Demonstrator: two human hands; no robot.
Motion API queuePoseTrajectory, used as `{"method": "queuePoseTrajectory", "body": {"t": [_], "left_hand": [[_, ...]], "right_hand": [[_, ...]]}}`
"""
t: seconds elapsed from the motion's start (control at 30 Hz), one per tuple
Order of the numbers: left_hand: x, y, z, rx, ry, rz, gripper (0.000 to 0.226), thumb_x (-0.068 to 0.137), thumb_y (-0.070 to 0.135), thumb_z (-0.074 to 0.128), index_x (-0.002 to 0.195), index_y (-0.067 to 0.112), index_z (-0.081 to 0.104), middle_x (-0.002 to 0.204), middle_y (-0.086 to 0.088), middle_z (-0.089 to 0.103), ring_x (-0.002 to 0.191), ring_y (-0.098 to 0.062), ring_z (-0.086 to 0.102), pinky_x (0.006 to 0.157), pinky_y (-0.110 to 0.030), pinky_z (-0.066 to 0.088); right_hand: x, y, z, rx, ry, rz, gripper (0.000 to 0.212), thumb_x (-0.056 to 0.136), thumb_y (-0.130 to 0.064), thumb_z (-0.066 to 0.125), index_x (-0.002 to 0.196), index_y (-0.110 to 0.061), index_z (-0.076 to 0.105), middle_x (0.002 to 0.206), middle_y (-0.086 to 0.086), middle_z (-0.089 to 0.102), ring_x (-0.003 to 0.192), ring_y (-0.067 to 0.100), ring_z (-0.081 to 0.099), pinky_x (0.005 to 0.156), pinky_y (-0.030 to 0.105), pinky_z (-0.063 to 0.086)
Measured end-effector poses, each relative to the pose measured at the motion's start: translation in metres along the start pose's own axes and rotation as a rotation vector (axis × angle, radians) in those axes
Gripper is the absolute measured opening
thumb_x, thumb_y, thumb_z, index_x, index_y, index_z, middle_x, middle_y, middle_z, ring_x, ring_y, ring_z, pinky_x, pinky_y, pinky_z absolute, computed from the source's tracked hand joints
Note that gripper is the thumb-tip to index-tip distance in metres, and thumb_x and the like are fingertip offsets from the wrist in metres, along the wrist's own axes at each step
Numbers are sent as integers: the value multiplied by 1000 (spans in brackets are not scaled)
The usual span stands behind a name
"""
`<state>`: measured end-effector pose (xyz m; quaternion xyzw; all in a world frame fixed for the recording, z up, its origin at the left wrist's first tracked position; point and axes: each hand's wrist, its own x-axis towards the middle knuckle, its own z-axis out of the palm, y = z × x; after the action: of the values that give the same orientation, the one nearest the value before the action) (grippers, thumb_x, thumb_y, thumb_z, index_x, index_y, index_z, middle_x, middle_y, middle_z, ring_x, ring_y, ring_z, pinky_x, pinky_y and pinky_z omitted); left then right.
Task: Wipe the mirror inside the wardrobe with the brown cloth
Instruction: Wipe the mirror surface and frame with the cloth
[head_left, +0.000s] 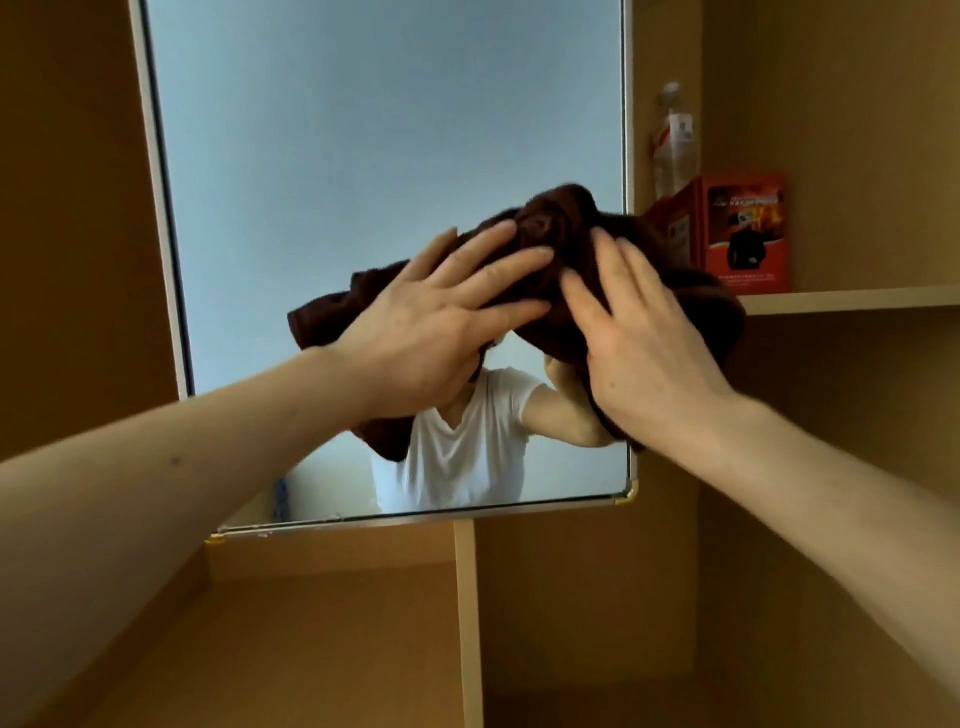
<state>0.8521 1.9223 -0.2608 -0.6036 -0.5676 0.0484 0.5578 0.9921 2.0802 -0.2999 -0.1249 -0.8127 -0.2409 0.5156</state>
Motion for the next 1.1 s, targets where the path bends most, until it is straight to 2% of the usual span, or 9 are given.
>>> {"method": "queuePoseTrajectory", "body": {"t": [0.1, 0.37, 0.47, 0.53, 0.67, 0.77, 0.87, 1.0, 1.1], "left_hand": [[-18, 20, 10, -31, 7, 65, 59, 80, 20, 35, 137, 26, 50, 156, -2, 26, 146, -30, 14, 115, -54, 18], [-72, 72, 41, -66, -125, 233, 59, 84, 22, 44, 142, 31, 41, 158, 4, 21, 147, -26, 8, 115, -55, 12], [-78, 68, 41, -50, -169, 322, 59, 86, 24, 39, 144, 34, 36, 159, 6, 15, 148, -23, 3, 115, -53, 8], [-69, 56, 37, -42, -161, 365, 60, 85, 23, 38, 143, 35, 38, 159, 6, 18, 148, -23, 5, 114, -52, 11], [-27, 18, 15, 14, -69, 229, 61, 77, 20, 40, 136, 31, 49, 156, 2, 28, 145, -27, 19, 112, -55, 23], [10, -17, -10, 28, -2, 73, 61, 76, 22, 37, 136, 29, 50, 155, -2, 30, 143, -31, 22, 110, -58, 26], [27, -27, -18, -31, 13, -44, 61, 79, 11, 47, 137, 29, 48, 158, 1, 22, 146, -29, 13, 114, -56, 18], [14, -5, -5, -64, 52, -30, 59, 80, 21, 32, 135, 26, 52, 157, 0, 26, 146, -29, 14, 114, -55, 19], [-5, 12, 6, -63, 30, 74, 56, 80, 21, 36, 133, 27, 54, 155, 0, 29, 146, -28, 17, 114, -54, 21]], "right_hand": [[-38, -13, 14, -33, -33, -4, 71, 81, -11, 65, 143, 0, 32, 149, 32, 21, 139, 46, 19, 111, 52, 22], [-133, -37, 37, 8, -154, -50, 59, 86, -14, 44, 143, -2, 31, 147, 33, 24, 137, 47, 22, 104, 56, 32], [-144, -28, 35, -2, -170, -140, 69, 74, -10, 66, 138, -3, 43, 144, 31, 33, 134, 46, 27, 101, 55, 31], [-134, -15, 28, -24, -169, -209, 66, 72, -9, 67, 136, -3, 48, 140, 31, 39, 130, 47, 36, 99, 54, 33], [-61, 14, 11, -73, -54, -211, 48, 86, -9, 34, 130, 0, 52, 133, 34, 45, 122, 49, 45, 95, 56, 45], [9, 23, -10, -88, 64, -120, 47, 86, -3, 44, 133, -1, 48, 139, 32, 38, 128, 47, 37, 98, 53, 41], [39, 19, -22, -14, 21, -15, 56, 89, -4, 51, 142, -7, 36, 149, 23, 26, 136, 40, 24, 106, 49, 32], [12, 0, -15, -43, 52, 34, 49, 85, -8, 54, 134, 0, 47, 138, 31, 40, 122, 47, 41, 95, 51, 44], [-30, -12, -3, -98, 15, 48, 52, 81, -6, 66, 130, 1, 51, 131, 33, 47, 113, 46, 49, 85, 47, 51]]}}
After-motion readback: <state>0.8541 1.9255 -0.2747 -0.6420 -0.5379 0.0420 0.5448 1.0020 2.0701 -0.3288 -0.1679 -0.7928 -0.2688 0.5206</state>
